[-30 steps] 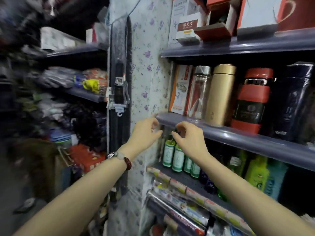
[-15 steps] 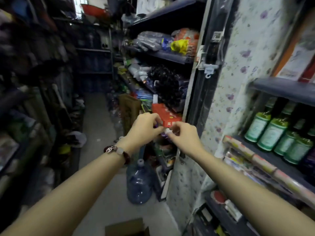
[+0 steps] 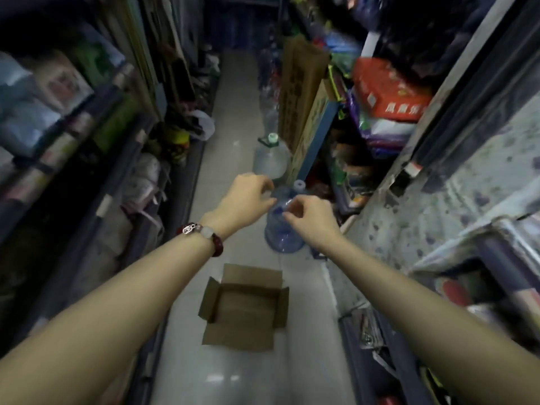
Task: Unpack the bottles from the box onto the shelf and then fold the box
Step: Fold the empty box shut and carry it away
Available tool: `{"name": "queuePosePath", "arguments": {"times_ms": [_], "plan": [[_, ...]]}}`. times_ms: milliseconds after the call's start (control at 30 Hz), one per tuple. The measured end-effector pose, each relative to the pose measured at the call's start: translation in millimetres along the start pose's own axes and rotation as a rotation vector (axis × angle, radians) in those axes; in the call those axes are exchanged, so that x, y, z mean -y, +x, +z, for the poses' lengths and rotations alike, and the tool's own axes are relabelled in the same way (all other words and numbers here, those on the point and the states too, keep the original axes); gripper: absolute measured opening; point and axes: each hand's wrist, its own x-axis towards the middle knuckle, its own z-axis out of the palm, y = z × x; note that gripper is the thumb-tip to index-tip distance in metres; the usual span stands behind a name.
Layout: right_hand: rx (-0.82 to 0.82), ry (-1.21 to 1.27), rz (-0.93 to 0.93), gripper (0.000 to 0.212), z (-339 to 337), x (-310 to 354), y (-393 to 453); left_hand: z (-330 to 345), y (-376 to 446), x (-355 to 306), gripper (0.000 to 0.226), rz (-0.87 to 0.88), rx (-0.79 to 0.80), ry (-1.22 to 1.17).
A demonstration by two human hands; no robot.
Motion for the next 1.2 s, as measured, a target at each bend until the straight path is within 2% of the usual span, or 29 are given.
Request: {"name": "queuePosePath", "arguments": {"times_ms": [267,467,633,767,967,1200], "plan": [[0.110,0.147,0.107,0.018,153,-103,-20,161,-26,102,0.034,-0.087,0.043,0.070],[0.122,0.141,0.154,0.015,272,-183,-26,276,-44,191,0.036,-0.169,0.050,0.077],[0.185,0.176,0.164,0.015,364,-234,-32,359,-61,264,0.034,-0.211,0.044,0.099],[0.166,0.181,0.114,0.016,430,-274,-28,420,-67,322,0.033,-0.199,0.034,0.116],[0.190,0.189,0.079,0.019,513,-321,-32,497,-77,377,0.033,-0.209,-0.002,0.070],[0.204,0.193,0.055,0.018,565,-340,-42,533,-99,405,0.034,-0.203,-0.049,0.043]]}}
